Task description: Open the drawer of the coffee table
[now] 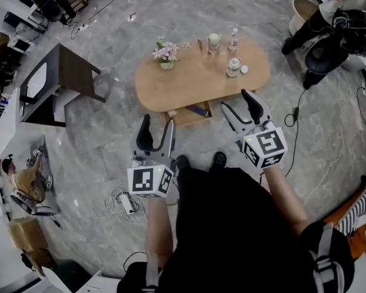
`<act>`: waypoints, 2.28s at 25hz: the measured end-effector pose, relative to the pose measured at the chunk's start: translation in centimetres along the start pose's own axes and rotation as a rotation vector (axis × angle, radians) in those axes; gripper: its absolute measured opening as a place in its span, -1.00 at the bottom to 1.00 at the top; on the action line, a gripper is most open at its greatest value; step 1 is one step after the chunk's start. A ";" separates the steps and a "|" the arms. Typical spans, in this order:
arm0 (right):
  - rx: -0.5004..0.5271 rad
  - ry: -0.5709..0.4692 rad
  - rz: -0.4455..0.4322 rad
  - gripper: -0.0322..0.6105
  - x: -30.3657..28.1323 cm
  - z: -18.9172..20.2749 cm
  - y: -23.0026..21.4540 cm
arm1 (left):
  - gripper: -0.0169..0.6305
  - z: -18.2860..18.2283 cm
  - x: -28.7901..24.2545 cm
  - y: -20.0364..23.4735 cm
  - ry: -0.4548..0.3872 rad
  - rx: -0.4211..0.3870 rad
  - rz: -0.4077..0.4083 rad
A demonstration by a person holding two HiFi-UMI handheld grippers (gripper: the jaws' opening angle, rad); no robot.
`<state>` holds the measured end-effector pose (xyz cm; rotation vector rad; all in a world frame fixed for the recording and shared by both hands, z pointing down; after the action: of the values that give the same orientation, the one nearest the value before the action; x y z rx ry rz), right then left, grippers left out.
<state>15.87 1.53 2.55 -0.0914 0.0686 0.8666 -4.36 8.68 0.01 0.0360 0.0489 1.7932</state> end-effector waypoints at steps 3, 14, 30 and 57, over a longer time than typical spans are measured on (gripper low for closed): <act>0.019 -0.039 -0.016 -0.02 1.5 -1.8 0.4 | -0.11 -1.4 0.3 -0.7 -0.033 -0.003 0.015; 0.013 -0.092 -0.037 -0.38 3.9 -3.8 -0.1 | -0.59 -2.5 1.4 -1.2 -0.025 -0.019 0.034; -0.008 -0.118 -0.093 -0.86 3.6 -4.0 1.0 | -0.88 -1.7 3.4 1.8 0.014 0.008 -0.041; -0.001 -0.065 -0.108 -0.86 3.8 -2.7 1.3 | -0.88 -0.9 3.4 1.8 0.037 0.012 -0.020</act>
<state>17.22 4.98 -0.59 -0.0674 0.0024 0.7614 -6.91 11.56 -0.83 0.0108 0.0857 1.7739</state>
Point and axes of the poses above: the fingertips, and each gripper's own axes: x backward along the fingers, y to its left, z out of its underside, the point moved 2 cm from there along x, backward along the fingers, and after that the axes turned 4 degrees about -y, right-handed, at the moved point
